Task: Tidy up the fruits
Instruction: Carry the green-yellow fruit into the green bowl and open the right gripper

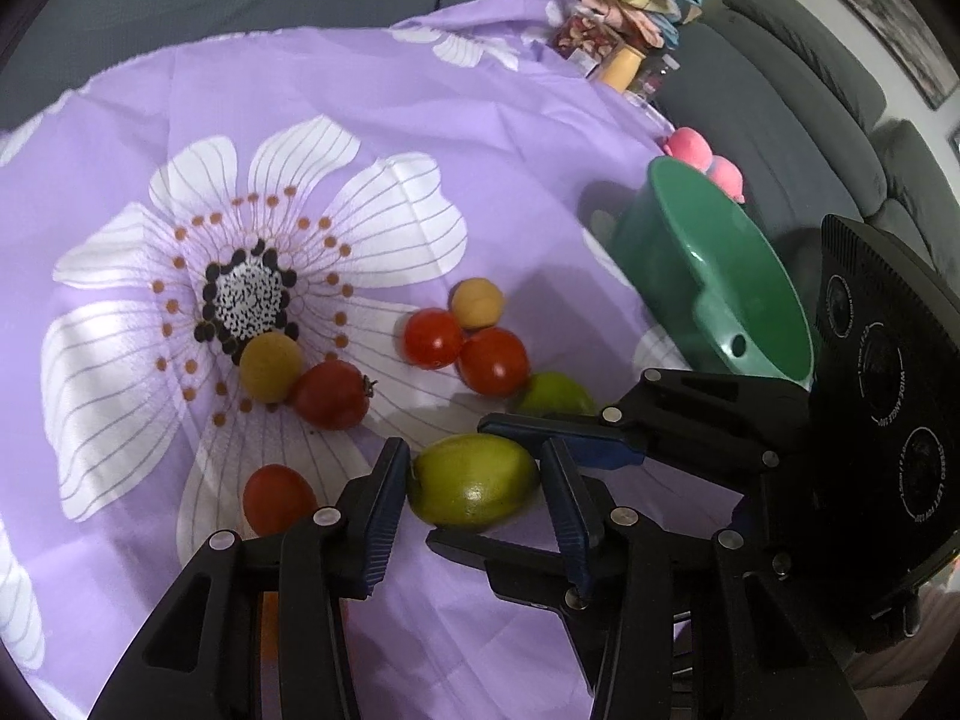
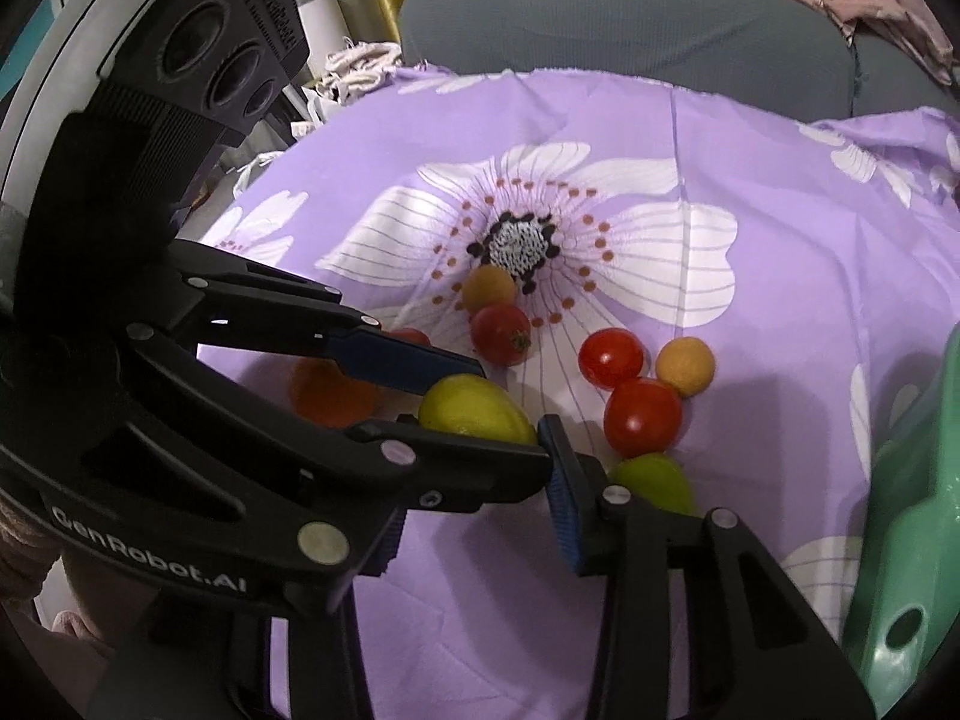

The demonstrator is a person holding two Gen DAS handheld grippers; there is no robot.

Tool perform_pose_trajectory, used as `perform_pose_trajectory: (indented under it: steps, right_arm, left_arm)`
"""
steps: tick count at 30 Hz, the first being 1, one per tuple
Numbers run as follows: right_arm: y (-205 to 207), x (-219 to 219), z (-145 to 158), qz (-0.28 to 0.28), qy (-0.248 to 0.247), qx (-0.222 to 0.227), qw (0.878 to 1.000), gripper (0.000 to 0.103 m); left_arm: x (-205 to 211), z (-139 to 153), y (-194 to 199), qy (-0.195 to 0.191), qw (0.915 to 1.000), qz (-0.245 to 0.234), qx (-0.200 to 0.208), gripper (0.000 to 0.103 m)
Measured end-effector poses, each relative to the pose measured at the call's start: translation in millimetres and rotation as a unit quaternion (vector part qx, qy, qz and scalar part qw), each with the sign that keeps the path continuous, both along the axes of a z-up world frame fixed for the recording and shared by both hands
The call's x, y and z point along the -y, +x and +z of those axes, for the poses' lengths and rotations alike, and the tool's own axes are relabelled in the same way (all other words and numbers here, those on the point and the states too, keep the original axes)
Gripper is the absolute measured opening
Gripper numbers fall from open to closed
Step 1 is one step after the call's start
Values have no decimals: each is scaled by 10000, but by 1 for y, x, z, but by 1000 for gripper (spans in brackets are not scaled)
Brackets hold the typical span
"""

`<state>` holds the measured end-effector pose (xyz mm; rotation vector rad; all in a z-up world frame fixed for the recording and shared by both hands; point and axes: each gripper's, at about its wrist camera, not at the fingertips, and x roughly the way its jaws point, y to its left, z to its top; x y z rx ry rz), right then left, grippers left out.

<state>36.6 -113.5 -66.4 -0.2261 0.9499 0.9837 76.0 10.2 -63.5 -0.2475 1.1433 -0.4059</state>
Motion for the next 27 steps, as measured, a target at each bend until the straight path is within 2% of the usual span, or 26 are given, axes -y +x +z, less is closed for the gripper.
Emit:
perform_pose_trajectory:
  steps: [11, 27]
  right_arm:
    - [-14, 16, 21, -104, 243, 245, 9994, 41]
    - [-7, 57, 47, -478, 635, 508, 9955, 41]
  left_arm:
    - [17, 24, -10, 248, 9992, -105, 278, 46]
    - [56, 56, 0, 560, 9955, -406, 641, 46]
